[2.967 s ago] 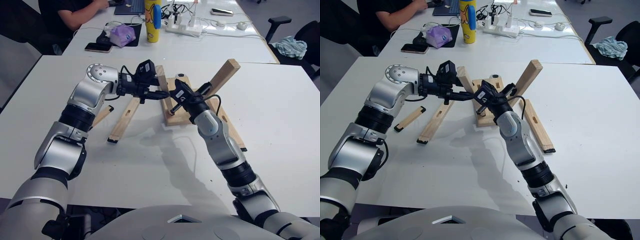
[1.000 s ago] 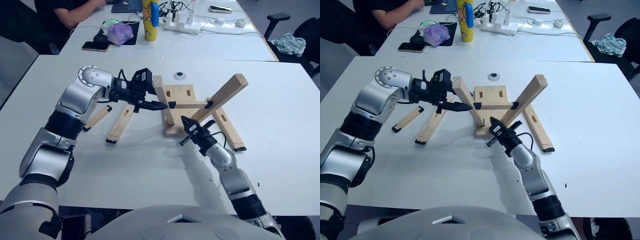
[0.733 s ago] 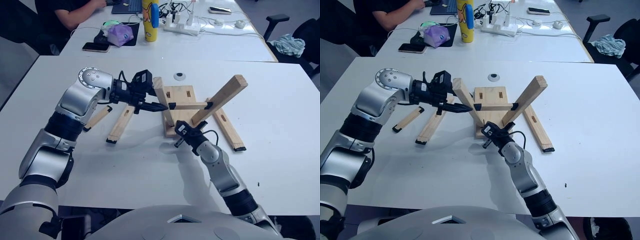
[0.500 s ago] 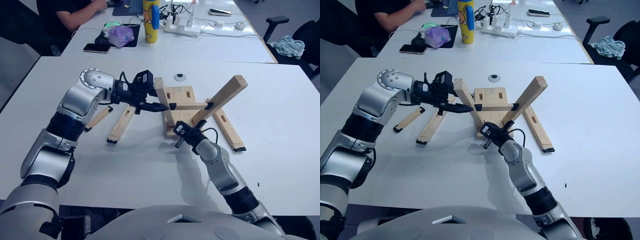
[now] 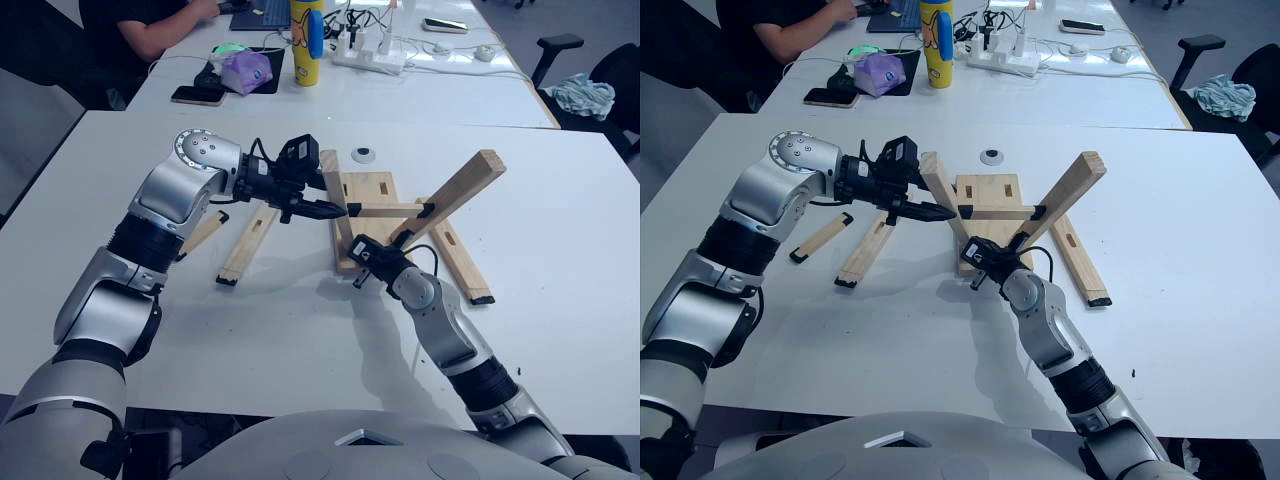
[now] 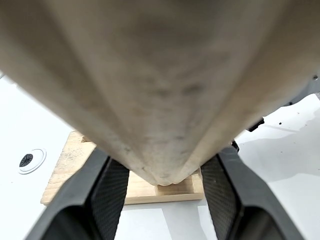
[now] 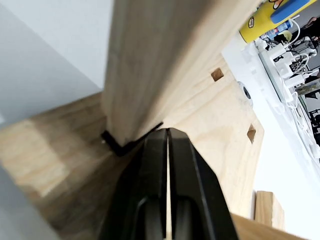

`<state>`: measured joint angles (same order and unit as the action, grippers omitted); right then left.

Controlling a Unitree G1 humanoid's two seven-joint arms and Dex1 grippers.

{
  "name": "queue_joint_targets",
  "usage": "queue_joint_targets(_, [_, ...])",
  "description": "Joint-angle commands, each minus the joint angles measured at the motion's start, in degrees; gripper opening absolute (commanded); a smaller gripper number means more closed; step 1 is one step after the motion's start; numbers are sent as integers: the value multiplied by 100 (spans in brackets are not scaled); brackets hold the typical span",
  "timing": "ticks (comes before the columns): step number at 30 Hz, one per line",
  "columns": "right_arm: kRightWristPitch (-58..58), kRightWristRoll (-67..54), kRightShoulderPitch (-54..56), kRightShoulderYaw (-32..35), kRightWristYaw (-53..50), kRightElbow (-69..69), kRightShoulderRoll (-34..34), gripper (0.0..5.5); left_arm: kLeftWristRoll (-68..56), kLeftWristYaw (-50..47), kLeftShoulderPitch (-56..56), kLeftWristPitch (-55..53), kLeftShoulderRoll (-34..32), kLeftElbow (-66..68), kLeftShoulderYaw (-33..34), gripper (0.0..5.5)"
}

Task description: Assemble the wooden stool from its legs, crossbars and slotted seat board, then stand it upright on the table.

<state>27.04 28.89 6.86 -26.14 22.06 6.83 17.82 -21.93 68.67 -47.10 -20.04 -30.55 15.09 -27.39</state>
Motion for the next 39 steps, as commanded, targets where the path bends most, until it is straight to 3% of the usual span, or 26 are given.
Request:
queue_joint_targets(1, [579,-490,-888,-463,851,-2208,-54,0,1232,523,653,-594,101,-25,-1709,206])
queue_joint_targets(9, [-294,-404,-654,-276,522,-2886,-141,0,1326,360,542,-480,166,290,-1639,206])
queue_joint_targets(15, [-1548,-922,-1522,741,-328,-1565,144,0,1293,326,658,-515,16,200,-1630,206])
queue_joint_targets(20, [-1371,-2451,-2003,2015,-349,-426,-645,0,1230,342,635,-538,-86,204,-1628,206])
queue_joint_targets(25, [-1013,-3690,-2331,2672,-331,-357,-1006,0,1221,395,628,-522,-150,216,-1646,206])
queue_joint_targets(39, [520,-3111,-2315,1743,-661,-867,-564,0,946,299,367,-537,112,25,-1413,206])
